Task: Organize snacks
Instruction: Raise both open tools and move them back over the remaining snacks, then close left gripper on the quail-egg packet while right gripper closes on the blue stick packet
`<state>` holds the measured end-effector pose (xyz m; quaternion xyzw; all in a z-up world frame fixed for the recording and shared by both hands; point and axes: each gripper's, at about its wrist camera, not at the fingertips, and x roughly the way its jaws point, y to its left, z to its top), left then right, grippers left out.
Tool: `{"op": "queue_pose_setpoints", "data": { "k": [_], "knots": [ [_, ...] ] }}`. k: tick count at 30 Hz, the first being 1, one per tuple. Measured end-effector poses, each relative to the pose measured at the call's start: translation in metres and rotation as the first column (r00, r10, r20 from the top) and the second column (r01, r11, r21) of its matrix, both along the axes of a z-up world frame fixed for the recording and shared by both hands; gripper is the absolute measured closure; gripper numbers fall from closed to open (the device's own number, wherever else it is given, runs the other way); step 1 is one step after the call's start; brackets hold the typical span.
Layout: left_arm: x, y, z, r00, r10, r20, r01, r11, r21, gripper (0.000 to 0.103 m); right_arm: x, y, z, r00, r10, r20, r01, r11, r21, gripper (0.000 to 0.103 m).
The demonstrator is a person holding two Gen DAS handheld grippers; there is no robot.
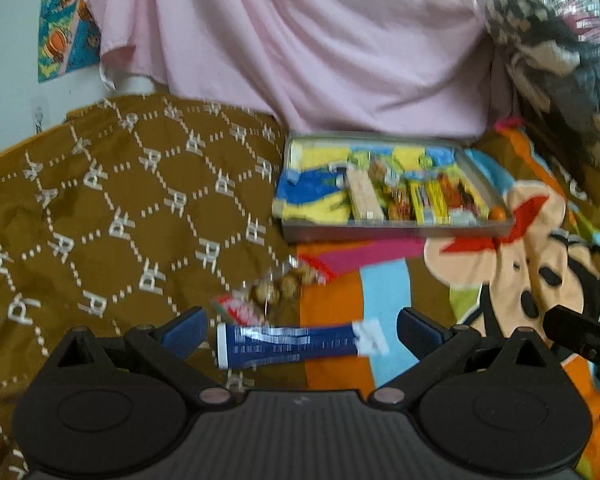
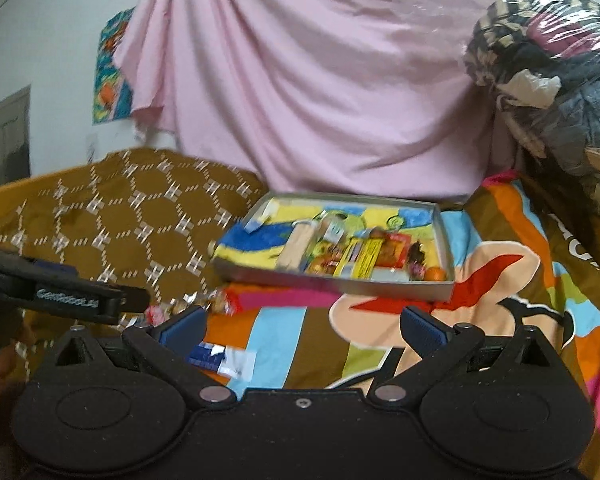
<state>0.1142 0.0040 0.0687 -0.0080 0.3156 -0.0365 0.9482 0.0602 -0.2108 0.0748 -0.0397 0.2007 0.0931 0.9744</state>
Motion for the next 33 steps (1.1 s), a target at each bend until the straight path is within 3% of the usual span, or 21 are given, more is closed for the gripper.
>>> {"op": "queue_pose_setpoints", "data": {
  "k": [16, 26, 33],
  "knots": [
    [0.025, 0.005, -0.036, 0.995, 0.000, -0.098, 0.005, 0.999, 0.051, 0.000, 0.021, 0.008, -0.038, 0.989, 0.078, -0.125, -0.081, 0.996, -0.023, 0.001],
    [0.070, 0.021, -0.047, 0.993, 0.001, -0.119, 0.008, 0.997, 0.073, 0.000, 0.059, 0.014, -0.057, 0.968, 0.142, -0.208, -0.145, 0.989, 0.002, 0.001],
    [0.106, 0.031, -0.053, 0.992, -0.061, -0.114, 0.075, 0.990, 0.118, 0.000, 0.094, 0.028, -0.075, 0.940, 0.252, -0.230, -0.253, 0.967, 0.024, 0.001]
  ]
}}
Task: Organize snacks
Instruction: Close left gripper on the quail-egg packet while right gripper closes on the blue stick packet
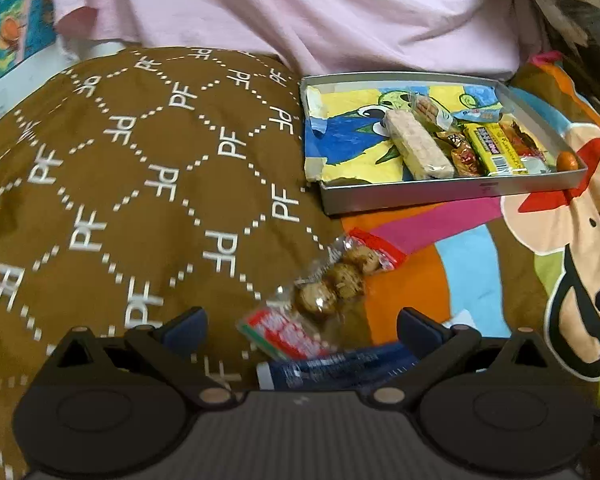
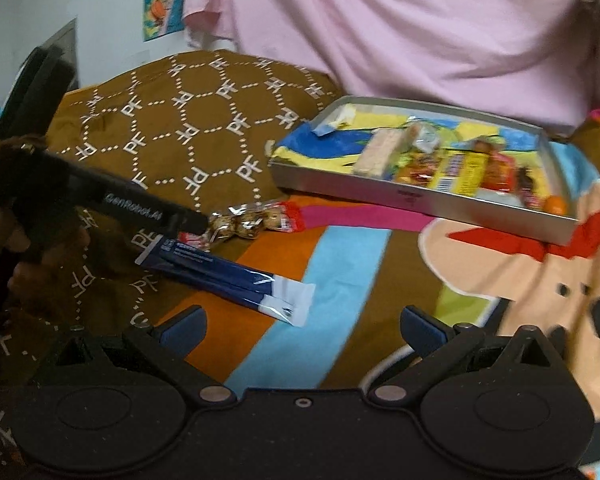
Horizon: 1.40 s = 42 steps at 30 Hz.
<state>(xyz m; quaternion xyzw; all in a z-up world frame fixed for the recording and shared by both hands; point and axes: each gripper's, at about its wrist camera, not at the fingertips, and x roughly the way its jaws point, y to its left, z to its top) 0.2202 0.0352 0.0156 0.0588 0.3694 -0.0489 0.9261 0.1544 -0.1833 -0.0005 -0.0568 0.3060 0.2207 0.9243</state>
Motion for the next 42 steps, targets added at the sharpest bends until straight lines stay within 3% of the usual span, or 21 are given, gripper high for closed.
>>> {"op": "queue_pose_setpoints", "data": {
  "k": [5, 11, 18, 23, 29, 34, 38, 42],
  "knots": [
    [0.024, 0.005, -0.006, 0.993, -0.116, -0.007, 0.117, 0.992, 0.045, 0.000, 0.027, 0.021, -0.012, 0.988, 0.153, 0.017, -0.151, 0.987, -0.061, 0.001],
    [0.045, 0.002, -0.015, 0.956, -0.288, -0.049, 0.291, 0.953, 0.087, 0.000, 0.051, 0.044, -0.021, 0.945, 0.326, 0.024, -0.322, 0.940, -0.109, 0.001],
    [0.069, -0.001, -0.028, 0.916, -0.386, -0.110, 0.394, 0.916, 0.067, 0.000, 0.074, 0.066, -0.034, 0.888, 0.457, -0.041, -0.458, 0.880, -0.125, 0.002],
    [0.082, 0.001, -0.035, 0.903, -0.408, -0.133, 0.417, 0.908, 0.041, 0.003, 0.085, 0.072, -0.042, 0.856, 0.509, -0.089, -0.516, 0.849, -0.108, 0.012],
    [0.084, -0.003, -0.038, 0.857, -0.480, -0.186, 0.483, 0.875, -0.031, 0.020, 0.088, 0.061, -0.043, 0.834, 0.537, -0.126, -0.548, 0.832, -0.083, 0.031],
    [0.083, -0.001, -0.035, 0.876, -0.439, -0.201, 0.445, 0.895, -0.020, 0.041, 0.079, 0.043, -0.041, 0.840, 0.519, -0.157, -0.534, 0.842, -0.076, 0.052],
    [0.081, 0.005, -0.033, 0.895, -0.384, -0.228, 0.375, 0.923, -0.080, 0.047, 0.061, 0.027, -0.039, 0.864, 0.468, -0.186, -0.488, 0.870, -0.079, 0.063],
    [0.068, 0.007, -0.035, 0.917, -0.308, -0.255, 0.277, 0.949, -0.150, 0.048, 0.036, 0.005, -0.035, 0.890, 0.406, -0.210, -0.428, 0.901, -0.071, 0.065]
  ]
}}
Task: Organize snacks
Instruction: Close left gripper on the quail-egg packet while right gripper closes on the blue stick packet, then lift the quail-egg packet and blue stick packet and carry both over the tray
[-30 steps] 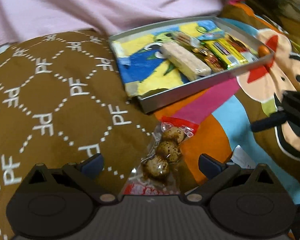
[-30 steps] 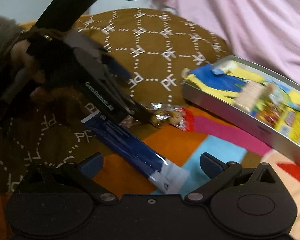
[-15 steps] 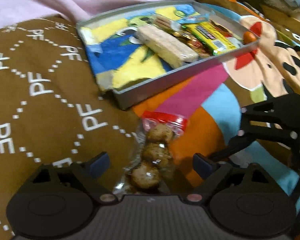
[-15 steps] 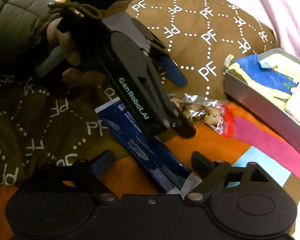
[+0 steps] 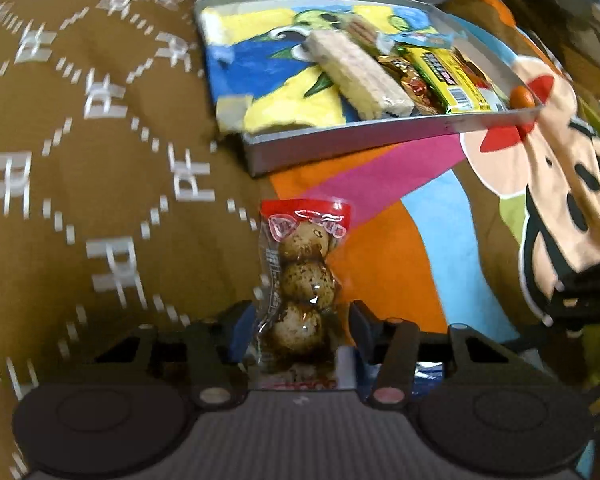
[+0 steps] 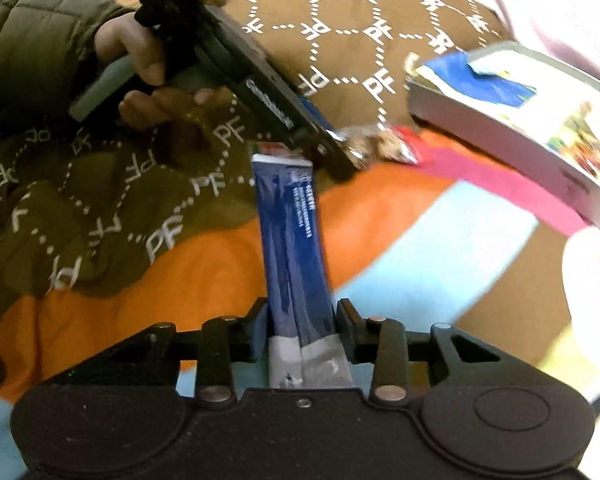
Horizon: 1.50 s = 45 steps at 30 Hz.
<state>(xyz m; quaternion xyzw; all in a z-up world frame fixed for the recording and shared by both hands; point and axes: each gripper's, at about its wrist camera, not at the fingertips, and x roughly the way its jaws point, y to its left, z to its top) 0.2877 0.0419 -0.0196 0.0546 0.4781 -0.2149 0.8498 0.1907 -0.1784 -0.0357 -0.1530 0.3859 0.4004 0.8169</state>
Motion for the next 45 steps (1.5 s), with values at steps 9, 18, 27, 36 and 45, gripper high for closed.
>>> {"op": "queue_pose_setpoints", "data": {
  "k": [9, 18, 27, 36, 45],
  "knots": [
    [-0.020, -0.018, -0.005, 0.999, 0.039, 0.012, -0.039, 0.999, 0.028, 0.028, -0.028, -0.010, 0.007, 0.991, -0.136, 0.019, 0.135, 0.991, 0.014, 0.041],
    [-0.012, -0.020, -0.005, 0.997, 0.070, 0.030, -0.072, 0.996, 0.054, 0.044, -0.012, 0.022, -0.003, 0.999, 0.009, 0.041, -0.009, 1.000, 0.009, 0.047],
    [-0.031, -0.017, -0.002, 0.992, 0.122, 0.019, -0.122, 0.992, 0.027, 0.053, -0.048, 0.003, 0.000, 0.994, -0.101, 0.033, 0.100, 0.995, 0.024, 0.070],
    [-0.066, -0.028, 0.007, 0.979, 0.206, 0.004, -0.206, 0.978, 0.039, 0.055, -0.085, -0.006, 0.013, 0.976, -0.185, 0.112, 0.195, 0.977, -0.084, 0.071],
    [-0.101, -0.050, 0.019, 0.972, 0.227, 0.054, -0.229, 0.973, 0.041, 0.055, -0.094, -0.021, 0.018, 0.947, -0.281, 0.155, 0.294, 0.953, -0.071, 0.071]
  ]
}}
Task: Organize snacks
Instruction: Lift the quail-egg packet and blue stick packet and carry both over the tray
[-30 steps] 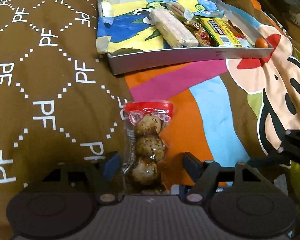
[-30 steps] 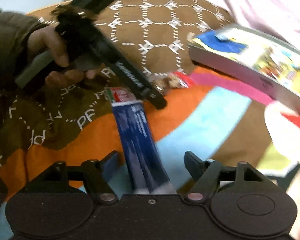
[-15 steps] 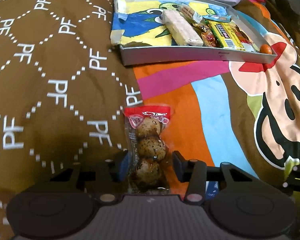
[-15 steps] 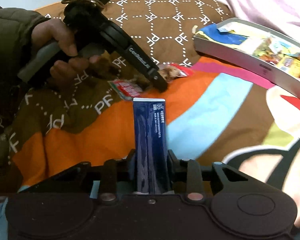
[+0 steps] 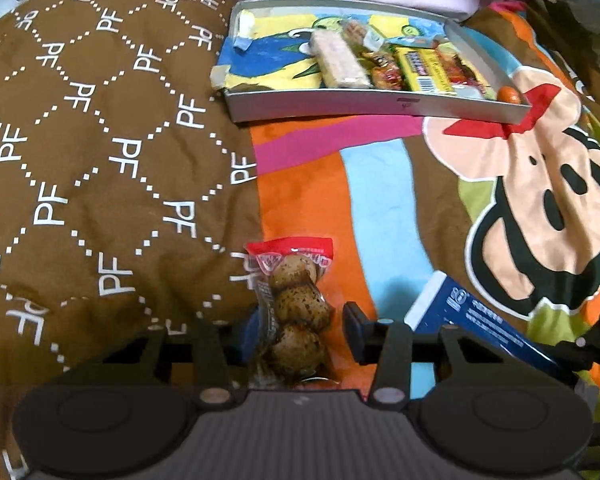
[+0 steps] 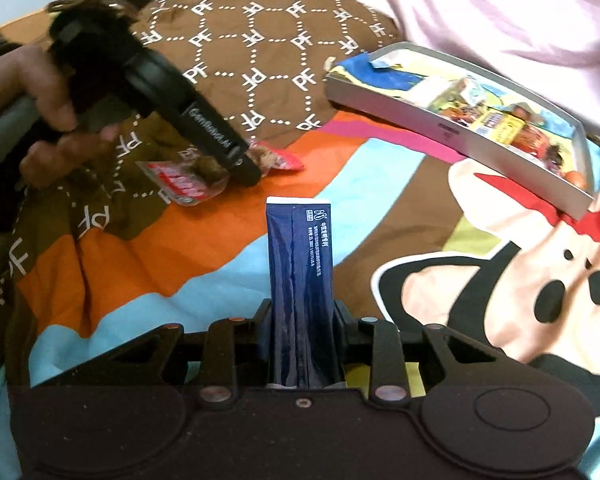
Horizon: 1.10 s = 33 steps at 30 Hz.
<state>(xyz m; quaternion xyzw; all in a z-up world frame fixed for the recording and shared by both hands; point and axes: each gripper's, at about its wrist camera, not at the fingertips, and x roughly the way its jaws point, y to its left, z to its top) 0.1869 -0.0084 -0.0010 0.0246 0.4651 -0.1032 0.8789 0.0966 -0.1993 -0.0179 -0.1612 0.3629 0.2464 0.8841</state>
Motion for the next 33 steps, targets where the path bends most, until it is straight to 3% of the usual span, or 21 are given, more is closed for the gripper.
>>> {"op": "queue_pose_setpoints", "data": {
  "k": [17, 33],
  "knots": [
    [-0.024, -0.028, 0.032, 0.989, -0.001, 0.148, -0.003, 1.000, 0.024, 0.055, -0.006, -0.018, 0.017, 0.991, -0.090, 0.097, 0.081, 0.993, 0.088, 0.072],
    [-0.013, -0.050, 0.061, 0.961, 0.007, 0.276, -0.011, 1.000, 0.014, 0.055, 0.003, -0.042, 0.033, 0.953, -0.236, 0.193, 0.193, 0.957, 0.218, 0.071]
  ]
}}
